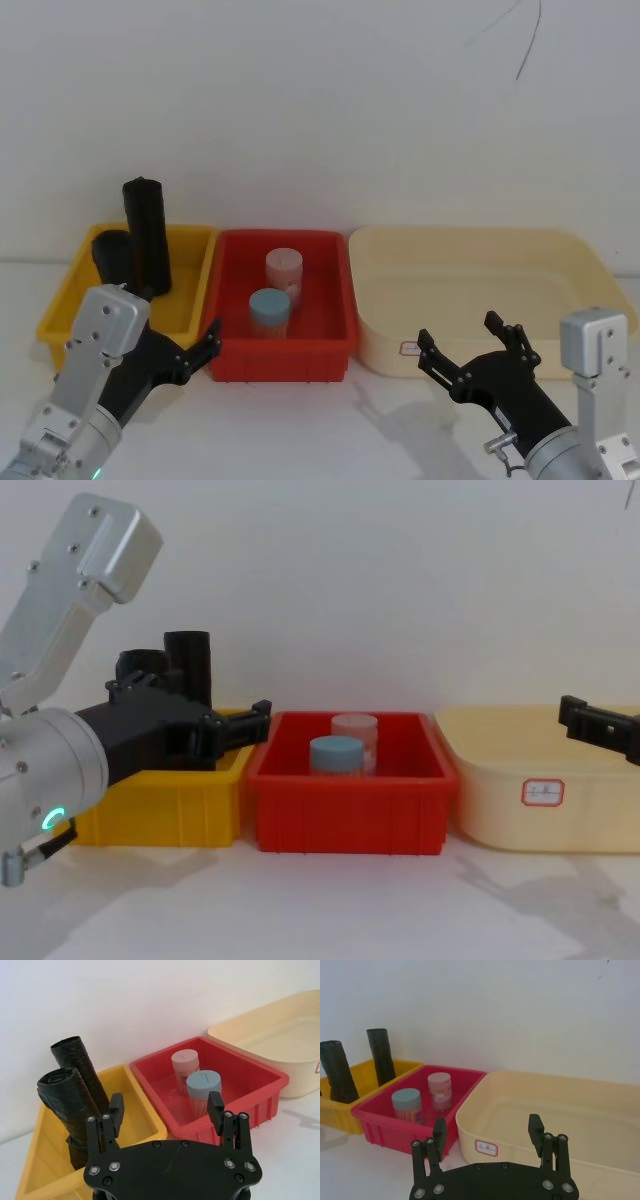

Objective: Pick up the garbage bag with the one hand and transfer it to the other hand.

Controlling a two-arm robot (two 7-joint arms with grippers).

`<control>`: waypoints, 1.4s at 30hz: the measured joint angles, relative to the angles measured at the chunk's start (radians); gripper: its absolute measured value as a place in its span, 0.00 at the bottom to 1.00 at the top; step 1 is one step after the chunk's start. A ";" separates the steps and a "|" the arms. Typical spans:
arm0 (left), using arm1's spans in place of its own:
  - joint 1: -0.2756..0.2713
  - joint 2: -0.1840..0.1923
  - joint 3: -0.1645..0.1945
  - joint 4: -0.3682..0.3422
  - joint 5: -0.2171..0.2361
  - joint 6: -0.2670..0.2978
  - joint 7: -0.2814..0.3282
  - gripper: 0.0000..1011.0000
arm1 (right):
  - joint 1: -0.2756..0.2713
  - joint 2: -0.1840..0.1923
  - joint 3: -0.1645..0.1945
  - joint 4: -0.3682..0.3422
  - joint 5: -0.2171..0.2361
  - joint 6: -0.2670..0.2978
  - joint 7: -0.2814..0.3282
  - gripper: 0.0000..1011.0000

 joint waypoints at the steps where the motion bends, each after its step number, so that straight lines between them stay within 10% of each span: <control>1: 0.000 0.000 0.000 0.000 0.000 0.000 0.000 0.99 | 0.000 0.000 0.000 0.000 0.000 0.000 0.000 0.99; 42: 0.017 0.014 -0.048 0.032 0.032 -0.030 0.036 0.99 | 0.000 0.000 0.000 0.000 0.000 0.000 0.000 0.99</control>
